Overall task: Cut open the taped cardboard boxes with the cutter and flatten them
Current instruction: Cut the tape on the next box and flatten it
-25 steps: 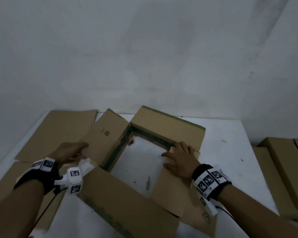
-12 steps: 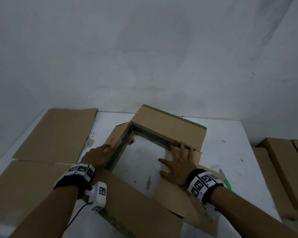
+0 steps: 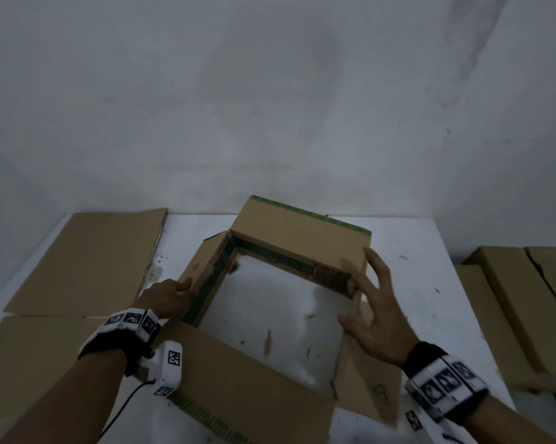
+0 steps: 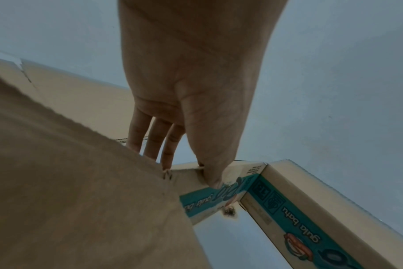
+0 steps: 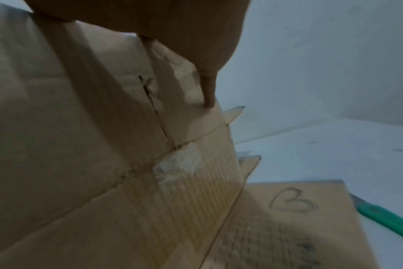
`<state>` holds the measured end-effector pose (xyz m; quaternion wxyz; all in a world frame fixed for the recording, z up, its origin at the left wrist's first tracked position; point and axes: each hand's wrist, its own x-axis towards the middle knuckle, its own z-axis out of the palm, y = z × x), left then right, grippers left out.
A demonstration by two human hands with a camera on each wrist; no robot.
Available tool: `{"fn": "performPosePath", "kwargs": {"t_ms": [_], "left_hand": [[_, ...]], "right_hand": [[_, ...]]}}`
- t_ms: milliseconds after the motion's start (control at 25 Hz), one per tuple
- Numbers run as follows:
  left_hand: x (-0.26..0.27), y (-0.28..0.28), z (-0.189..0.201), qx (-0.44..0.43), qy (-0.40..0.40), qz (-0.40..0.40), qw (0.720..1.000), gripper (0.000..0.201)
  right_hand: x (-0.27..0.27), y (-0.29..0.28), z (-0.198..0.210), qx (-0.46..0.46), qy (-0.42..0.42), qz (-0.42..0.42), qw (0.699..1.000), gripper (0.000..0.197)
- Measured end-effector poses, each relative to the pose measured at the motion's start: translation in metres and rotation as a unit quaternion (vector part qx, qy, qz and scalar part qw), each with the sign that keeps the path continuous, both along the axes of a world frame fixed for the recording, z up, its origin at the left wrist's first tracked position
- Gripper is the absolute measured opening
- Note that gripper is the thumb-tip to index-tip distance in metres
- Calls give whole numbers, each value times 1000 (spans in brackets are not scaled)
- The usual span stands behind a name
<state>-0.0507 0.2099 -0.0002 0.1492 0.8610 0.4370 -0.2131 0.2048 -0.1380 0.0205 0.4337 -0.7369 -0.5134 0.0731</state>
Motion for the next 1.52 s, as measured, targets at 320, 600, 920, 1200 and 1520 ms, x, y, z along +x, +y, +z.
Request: {"fn": "performPosePath", "kwargs": {"t_ms": [320,600,920,1200,1520], "left_hand": [[-4,-7,-6,3,-7,-4,1000,57],[-6,-3,-4,-6,-42,25,999,62],[21,20,8,29,-42,32,998,112],[110,32,53,-25,-83,-104,991,75],[164,38,6,3,-63,-34,997,103]], "right_hand": [[29,-97,-56,-152,119,-104,976,37],[31,-51,-41,-250,72,-213,942,37],[94,47,13,-403,4,-189,895,64],[106,57,-5,-550,-85,-6,831,67],[117,53,-24,-445,104,13,889,89]]}}
